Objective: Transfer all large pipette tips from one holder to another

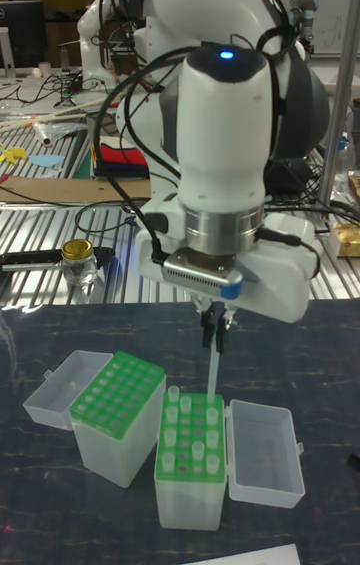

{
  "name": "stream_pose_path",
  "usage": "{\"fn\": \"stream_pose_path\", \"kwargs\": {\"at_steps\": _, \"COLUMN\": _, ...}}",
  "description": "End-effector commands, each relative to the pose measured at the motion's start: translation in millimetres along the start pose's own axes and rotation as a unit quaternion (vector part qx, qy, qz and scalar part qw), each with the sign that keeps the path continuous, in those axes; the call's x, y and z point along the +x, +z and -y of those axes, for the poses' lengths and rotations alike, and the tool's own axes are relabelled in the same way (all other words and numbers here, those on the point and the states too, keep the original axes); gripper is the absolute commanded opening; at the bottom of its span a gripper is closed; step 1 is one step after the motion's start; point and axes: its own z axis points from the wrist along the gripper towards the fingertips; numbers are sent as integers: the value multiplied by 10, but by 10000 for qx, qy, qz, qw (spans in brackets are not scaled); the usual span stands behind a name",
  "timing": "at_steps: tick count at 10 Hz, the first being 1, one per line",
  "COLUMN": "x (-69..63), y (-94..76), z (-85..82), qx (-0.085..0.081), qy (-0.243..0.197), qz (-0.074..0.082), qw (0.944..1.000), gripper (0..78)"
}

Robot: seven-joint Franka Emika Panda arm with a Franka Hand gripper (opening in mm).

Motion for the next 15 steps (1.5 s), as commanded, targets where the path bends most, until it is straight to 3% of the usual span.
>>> {"fn": "stream_pose_path", "kwargs": {"at_steps": 1, "x": -46, "y": -244, "z": -60, "qx": -10, "qy": 123, "qz": 20, "qw": 9999, "gripper": 12}}
{"fn": "stream_pose_path", "kwargs": {"at_steps": 8, "x": -77, "y": -427, "z": 22, "qx": -31, "qy": 64, "qz": -54, "qw": 10000, "gripper": 12}}
{"fn": "stream_pose_path", "kwargs": {"at_steps": 9, "x": -52, "y": -478, "z": 43, "qx": -111, "qy": 85, "qz": -115, "qw": 9998, "gripper": 12}}
{"fn": "stream_pose_path", "kwargs": {"at_steps": 15, "x": -15, "y": -511, "z": 162, "qx": 113, "qy": -459, "qz": -169, "qw": 9987, "gripper": 12}}
